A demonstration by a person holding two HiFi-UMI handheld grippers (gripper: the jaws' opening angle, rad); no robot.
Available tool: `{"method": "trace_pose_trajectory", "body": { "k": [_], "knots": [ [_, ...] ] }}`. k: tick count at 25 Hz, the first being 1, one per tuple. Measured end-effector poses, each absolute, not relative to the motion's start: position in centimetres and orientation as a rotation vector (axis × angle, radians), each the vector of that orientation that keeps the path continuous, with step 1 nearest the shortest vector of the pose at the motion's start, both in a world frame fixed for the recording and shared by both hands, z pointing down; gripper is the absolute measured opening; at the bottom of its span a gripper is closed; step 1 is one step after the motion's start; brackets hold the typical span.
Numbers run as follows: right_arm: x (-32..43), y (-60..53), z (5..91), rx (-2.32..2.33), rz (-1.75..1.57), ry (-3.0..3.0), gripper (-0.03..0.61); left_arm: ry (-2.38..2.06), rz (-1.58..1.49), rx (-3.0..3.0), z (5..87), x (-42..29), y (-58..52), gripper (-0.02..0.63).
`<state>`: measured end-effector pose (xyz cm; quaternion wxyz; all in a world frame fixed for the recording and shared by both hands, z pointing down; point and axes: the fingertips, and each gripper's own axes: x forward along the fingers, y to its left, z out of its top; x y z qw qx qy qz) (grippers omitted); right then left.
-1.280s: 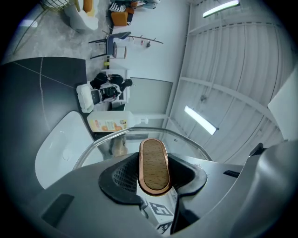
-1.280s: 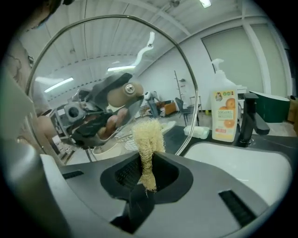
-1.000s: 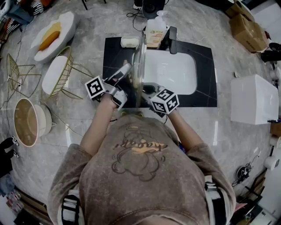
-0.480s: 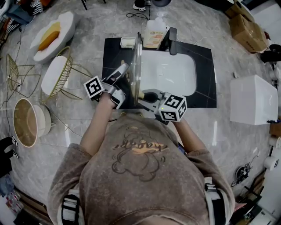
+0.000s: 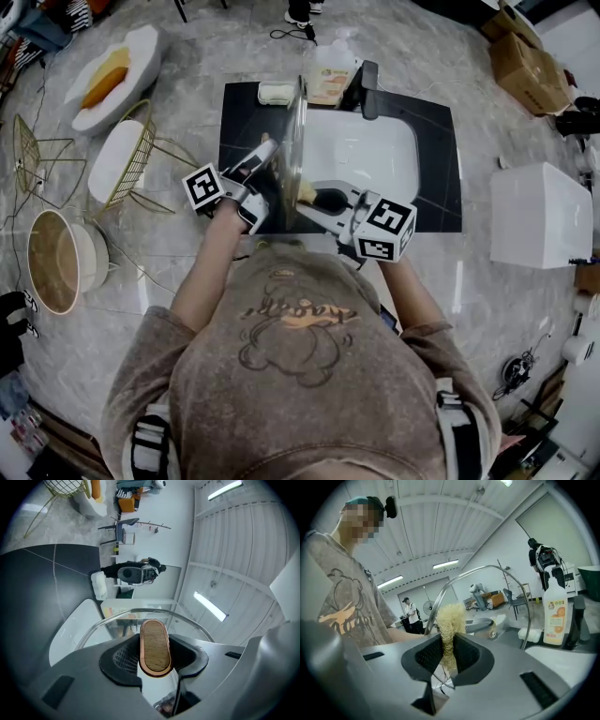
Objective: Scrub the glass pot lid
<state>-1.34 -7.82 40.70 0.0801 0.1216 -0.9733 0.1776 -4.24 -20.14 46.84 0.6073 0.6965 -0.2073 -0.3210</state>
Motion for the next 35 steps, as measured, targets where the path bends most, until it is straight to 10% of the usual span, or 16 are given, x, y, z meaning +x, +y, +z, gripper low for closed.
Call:
{"method": "trace_pose_trajectory", "body": {
  "k": [35],
  "knots": [
    [0.2,-20.9,45.7,0.803,0.569,-2.753,0.052,-0.372,-0.73,1.6,45.3,-2.5,-18.0,0.181]
  ]
}}
